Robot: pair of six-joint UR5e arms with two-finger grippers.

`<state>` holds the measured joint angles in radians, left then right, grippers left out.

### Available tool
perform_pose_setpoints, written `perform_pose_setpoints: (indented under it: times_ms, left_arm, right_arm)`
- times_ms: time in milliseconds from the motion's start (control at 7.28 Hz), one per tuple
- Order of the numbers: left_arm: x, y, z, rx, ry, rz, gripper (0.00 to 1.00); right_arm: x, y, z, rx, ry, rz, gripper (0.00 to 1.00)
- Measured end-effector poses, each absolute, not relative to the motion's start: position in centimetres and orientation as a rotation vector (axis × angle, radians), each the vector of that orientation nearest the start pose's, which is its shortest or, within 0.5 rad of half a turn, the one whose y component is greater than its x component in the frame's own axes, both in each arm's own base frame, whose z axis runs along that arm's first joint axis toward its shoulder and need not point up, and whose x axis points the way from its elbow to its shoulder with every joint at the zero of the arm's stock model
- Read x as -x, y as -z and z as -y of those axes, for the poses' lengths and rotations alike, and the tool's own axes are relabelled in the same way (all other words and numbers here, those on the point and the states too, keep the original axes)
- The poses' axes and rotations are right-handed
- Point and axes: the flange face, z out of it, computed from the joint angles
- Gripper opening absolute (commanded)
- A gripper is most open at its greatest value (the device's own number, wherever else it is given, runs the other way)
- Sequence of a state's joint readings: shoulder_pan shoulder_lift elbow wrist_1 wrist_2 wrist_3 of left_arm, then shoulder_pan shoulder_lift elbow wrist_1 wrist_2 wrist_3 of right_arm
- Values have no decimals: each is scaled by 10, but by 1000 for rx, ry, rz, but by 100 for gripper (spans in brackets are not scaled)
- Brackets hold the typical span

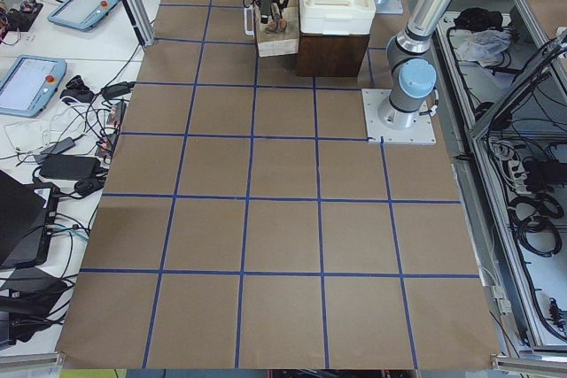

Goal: Put scissors in drawer and close it
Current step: 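Open the right gripper to drop the scissors into the drawer and rise, then move the left gripper over the drawer front while the right gripper withdraws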

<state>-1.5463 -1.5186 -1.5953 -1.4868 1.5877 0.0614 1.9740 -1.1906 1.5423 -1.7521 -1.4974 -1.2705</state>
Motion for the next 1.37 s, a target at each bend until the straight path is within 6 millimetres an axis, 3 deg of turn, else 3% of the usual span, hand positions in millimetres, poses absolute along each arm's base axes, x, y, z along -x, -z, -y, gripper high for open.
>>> perform_pose_setpoints:
  times_ms: [275,549,687,962,1236,1374]
  left_arm:
    - [120,-510,483,-56,172,-3115,100]
    - [120,-509,484,-56,172,-3114,100]
    - [123,-507,486,-64,171,-3113,100]
    - [136,-501,497,-102,182,-3115,100]
    - [165,-490,525,-173,230,-3121,100]
    - [185,-483,543,-218,254,-3121,100]
  right_arm:
    - [-365,-325,504,2209,-150,-2066,100]
    - [-350,-372,501,2135,-43,-2210,100]
    - [-333,-391,506,1981,13,-2372,100]
    - [-274,-416,533,1456,96,-2725,100]
    - [-204,-436,560,916,198,-2955,100]
    - [-183,-442,567,730,237,-3016,100]
